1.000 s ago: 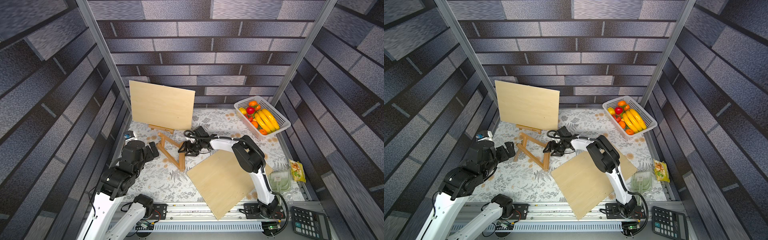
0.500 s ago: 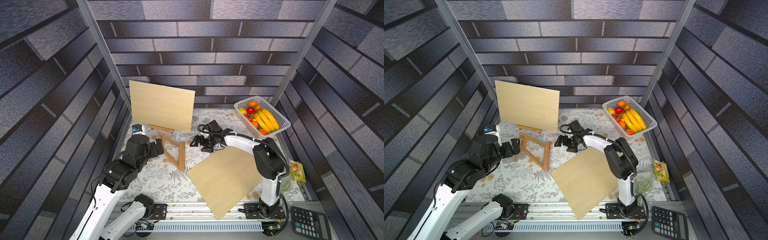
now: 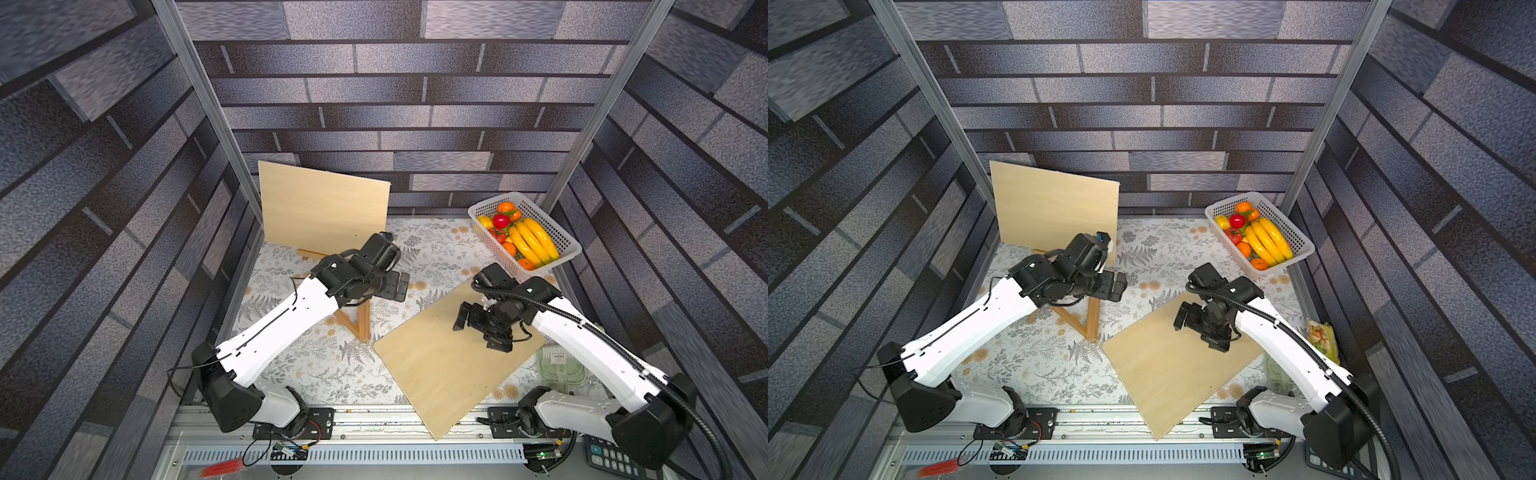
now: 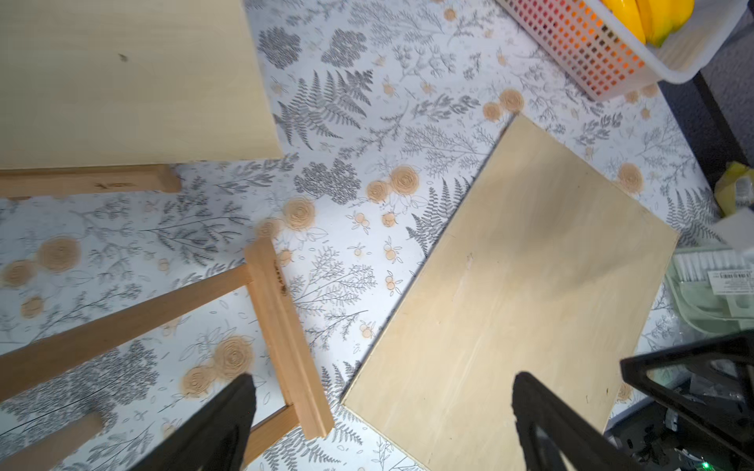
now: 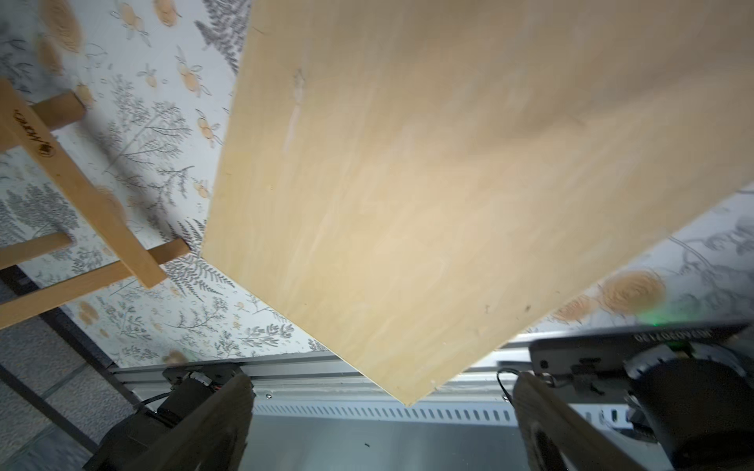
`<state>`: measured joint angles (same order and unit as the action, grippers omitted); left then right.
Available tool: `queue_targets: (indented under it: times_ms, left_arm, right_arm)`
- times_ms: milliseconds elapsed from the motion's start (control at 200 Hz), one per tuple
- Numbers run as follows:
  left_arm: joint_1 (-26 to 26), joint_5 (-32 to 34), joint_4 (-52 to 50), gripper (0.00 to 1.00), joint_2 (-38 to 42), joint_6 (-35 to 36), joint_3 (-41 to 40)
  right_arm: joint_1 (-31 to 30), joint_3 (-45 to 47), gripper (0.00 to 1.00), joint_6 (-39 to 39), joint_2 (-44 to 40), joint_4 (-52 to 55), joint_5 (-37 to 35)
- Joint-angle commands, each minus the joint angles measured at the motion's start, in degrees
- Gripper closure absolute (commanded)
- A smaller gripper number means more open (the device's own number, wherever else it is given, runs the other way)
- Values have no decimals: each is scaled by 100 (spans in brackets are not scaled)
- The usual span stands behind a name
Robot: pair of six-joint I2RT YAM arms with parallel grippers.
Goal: Assemble the easel
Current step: Place the easel at the center of the board, then pick up the drawing board from the center of the board.
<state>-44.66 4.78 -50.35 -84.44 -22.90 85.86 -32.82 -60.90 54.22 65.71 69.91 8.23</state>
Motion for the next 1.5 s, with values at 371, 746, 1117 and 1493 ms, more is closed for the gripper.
queue_targets:
  times_ms: [371,746,1117,1493]
  left_arm:
    - [323,-1810,487,0,-1953,-21,690]
    - [369,-1981,567,0,-2655,166,854]
    - [497,-1987,563,0,-3174,330,1096]
    - [421,-1986,445,0,-3745,539,1329]
  right_arm:
    - [354,2304,0,1681,-1947,671,188]
    - [355,2487,0,1597,-1734,305,117]
    - [354,2613,0,1513,-823,-606,105]
    - [353,2744,0,1446,-644,-794,43]
